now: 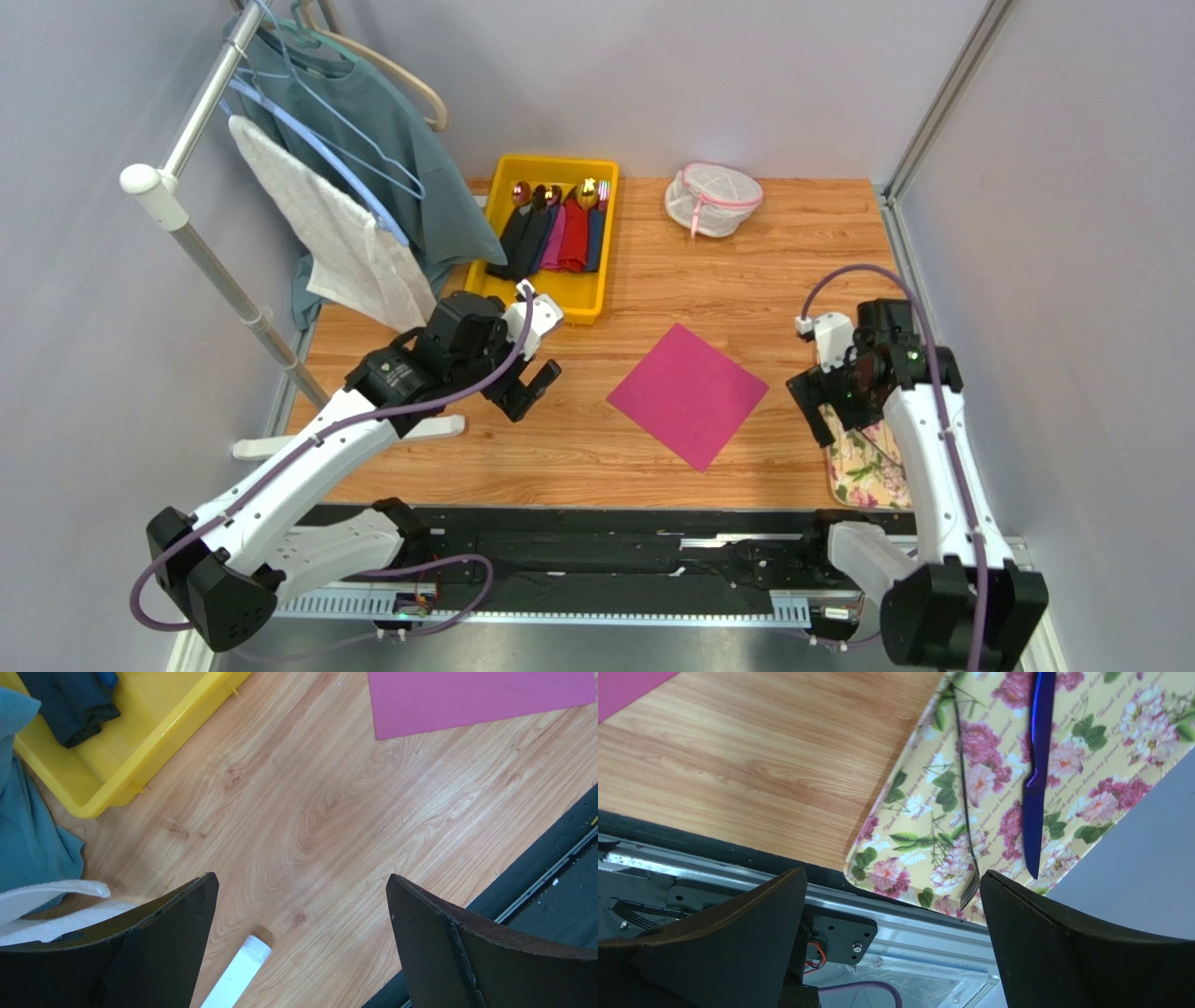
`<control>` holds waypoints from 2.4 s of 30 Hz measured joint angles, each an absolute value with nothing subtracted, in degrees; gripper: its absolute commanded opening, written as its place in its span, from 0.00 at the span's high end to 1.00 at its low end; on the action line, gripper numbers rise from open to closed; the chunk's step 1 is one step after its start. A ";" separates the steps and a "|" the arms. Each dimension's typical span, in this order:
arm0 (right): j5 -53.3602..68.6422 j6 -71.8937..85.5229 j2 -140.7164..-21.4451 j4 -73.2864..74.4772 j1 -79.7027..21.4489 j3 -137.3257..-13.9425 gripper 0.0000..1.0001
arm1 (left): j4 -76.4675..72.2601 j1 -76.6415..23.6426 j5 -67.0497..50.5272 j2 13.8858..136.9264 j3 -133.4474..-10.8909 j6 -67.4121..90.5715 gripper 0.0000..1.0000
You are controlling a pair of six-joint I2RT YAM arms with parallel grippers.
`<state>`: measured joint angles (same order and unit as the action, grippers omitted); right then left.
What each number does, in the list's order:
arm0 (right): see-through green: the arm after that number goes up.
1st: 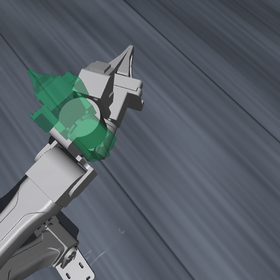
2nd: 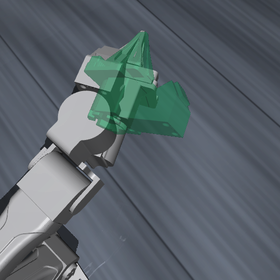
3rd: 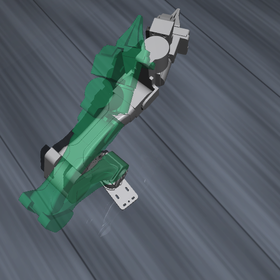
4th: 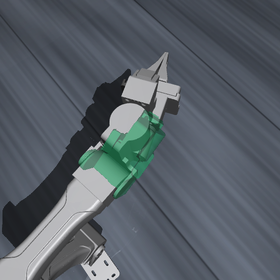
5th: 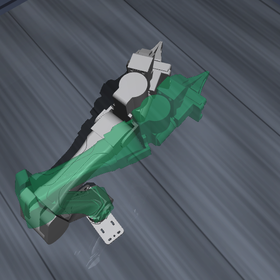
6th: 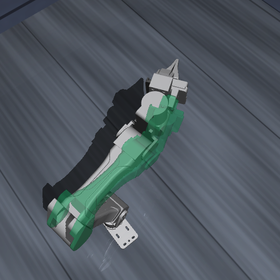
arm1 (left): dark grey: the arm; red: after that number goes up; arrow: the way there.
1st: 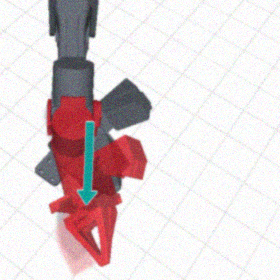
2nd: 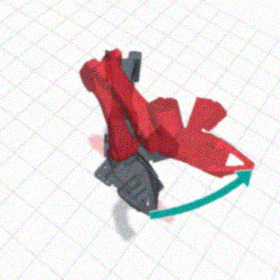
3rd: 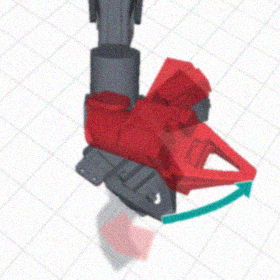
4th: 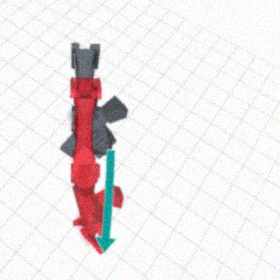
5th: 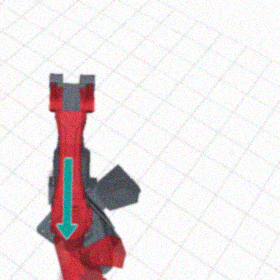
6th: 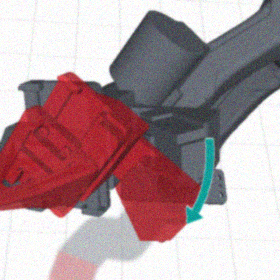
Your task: Place the utensils on the paper napkin and roll it up
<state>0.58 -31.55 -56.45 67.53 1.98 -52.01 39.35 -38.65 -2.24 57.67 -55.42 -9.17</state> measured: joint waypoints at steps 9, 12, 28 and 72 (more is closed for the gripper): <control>5.45 -39.40 -69.93 67.26 19.00 -60.86 0.00 | 38.09 -38.65 -3.40 57.30 -55.44 -9.34 0.01; 5.58 -41.98 -72.62 67.02 20.95 -62.08 0.00 | 36.21 -38.63 -4.93 55.29 -54.76 -9.80 0.01; 7.92 -54.41 -91.92 66.35 31.14 -66.74 0.20 | 32.95 -38.63 -16.58 51.37 -52.62 -13.08 0.01; 6.17 -60.45 -96.25 52.82 35.09 -59.00 1.00 | 31.05 -38.63 -17.89 52.16 -50.39 -14.22 0.01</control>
